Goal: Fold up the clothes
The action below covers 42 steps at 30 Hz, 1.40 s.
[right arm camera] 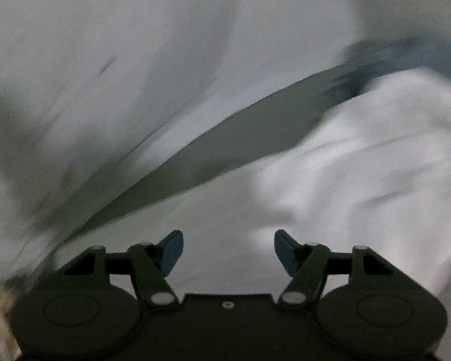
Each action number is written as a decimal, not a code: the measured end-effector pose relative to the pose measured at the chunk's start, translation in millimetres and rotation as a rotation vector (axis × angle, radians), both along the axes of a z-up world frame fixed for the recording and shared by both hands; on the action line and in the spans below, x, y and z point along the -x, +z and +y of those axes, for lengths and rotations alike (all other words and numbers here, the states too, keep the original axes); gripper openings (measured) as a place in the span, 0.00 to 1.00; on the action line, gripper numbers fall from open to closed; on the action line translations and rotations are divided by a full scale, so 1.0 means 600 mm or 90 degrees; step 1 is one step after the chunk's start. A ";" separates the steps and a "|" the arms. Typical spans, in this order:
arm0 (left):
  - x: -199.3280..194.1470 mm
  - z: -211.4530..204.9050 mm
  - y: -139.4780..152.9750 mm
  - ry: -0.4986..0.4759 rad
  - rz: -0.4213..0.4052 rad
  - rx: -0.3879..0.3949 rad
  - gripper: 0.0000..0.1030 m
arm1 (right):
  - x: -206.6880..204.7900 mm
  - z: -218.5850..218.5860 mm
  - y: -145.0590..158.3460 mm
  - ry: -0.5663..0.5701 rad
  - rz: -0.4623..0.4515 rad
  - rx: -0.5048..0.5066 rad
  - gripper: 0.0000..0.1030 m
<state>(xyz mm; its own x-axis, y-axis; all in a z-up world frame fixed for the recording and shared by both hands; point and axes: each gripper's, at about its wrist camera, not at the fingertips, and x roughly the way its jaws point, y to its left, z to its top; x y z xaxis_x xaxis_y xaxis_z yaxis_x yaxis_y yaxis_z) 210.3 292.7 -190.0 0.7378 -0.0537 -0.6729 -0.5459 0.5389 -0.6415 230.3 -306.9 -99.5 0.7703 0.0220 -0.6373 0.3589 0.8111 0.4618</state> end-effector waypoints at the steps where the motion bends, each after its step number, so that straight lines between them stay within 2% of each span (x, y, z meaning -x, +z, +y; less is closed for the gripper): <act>1: -0.003 0.006 -0.001 -0.007 0.002 0.012 0.21 | -0.031 0.040 -0.009 0.054 0.001 -0.010 0.60; 5: -0.004 0.029 -0.014 0.023 -0.002 0.110 0.20 | -0.154 0.193 -0.046 0.243 0.019 -0.079 0.43; 8: -0.003 0.042 -0.024 0.040 0.000 0.168 0.19 | -0.233 0.302 -0.065 0.378 0.036 -0.070 0.42; 12: -0.003 0.048 -0.030 0.065 0.006 0.218 0.19 | -0.321 0.440 -0.084 0.548 0.064 -0.051 0.43; 15: -0.003 0.050 -0.039 0.101 0.006 0.262 0.19 | -0.381 0.500 -0.093 0.642 0.069 -0.048 0.51; 18: -0.003 0.050 -0.039 0.117 0.007 0.282 0.19 | -0.412 0.536 -0.103 0.698 0.064 -0.039 0.54; 20: -0.004 0.050 -0.038 0.122 0.011 0.289 0.19 | -0.428 0.554 -0.109 0.735 0.056 -0.013 0.59; 24: -0.003 0.051 -0.041 0.144 0.011 0.312 0.18 | -0.448 0.593 -0.122 0.829 0.064 0.044 0.60; 25: -0.003 0.052 -0.041 0.147 0.011 0.316 0.17 | -0.447 0.596 -0.125 0.862 0.074 0.050 0.51; 26: -0.004 0.053 -0.040 0.149 0.010 0.320 0.14 | -0.446 0.604 -0.131 0.896 0.086 0.060 0.34; 27: -0.005 0.054 -0.039 0.150 0.010 0.322 0.12 | -0.444 0.608 -0.133 0.910 0.092 0.079 0.24; 28: -0.008 0.055 -0.036 0.149 0.010 0.321 0.11 | -0.443 0.608 -0.134 0.912 0.088 0.088 0.14; 29: -0.011 0.055 -0.033 0.149 0.008 0.324 0.09 | -0.447 0.600 -0.132 0.921 0.083 0.048 0.02; 31: -0.016 0.056 -0.024 0.154 -0.008 0.343 0.06 | -0.456 0.575 -0.128 0.894 0.085 -0.052 0.02; 35: -0.045 0.057 0.013 0.165 -0.072 0.388 0.05 | -0.479 0.489 -0.103 0.803 0.038 -0.251 0.02; 37: -0.080 0.056 0.045 0.138 -0.111 0.373 0.05 | -0.490 0.444 -0.084 0.748 -0.005 -0.319 0.02; 39: -0.127 0.054 0.082 0.094 -0.149 0.337 0.04 | -0.506 0.399 -0.059 0.691 -0.059 -0.365 0.02; 42: -0.217 0.051 0.127 0.013 -0.209 0.274 0.05 | -0.532 0.345 -0.018 0.636 -0.139 -0.372 0.02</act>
<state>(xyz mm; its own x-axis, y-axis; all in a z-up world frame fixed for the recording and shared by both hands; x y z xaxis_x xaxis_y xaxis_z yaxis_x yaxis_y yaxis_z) 340.3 323.3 -113.9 0.9096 -0.2568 -0.3265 -0.2867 0.1808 -0.9408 549.4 -100.0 -110.3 0.3380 0.9224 -0.1870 -0.4488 0.3327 0.8294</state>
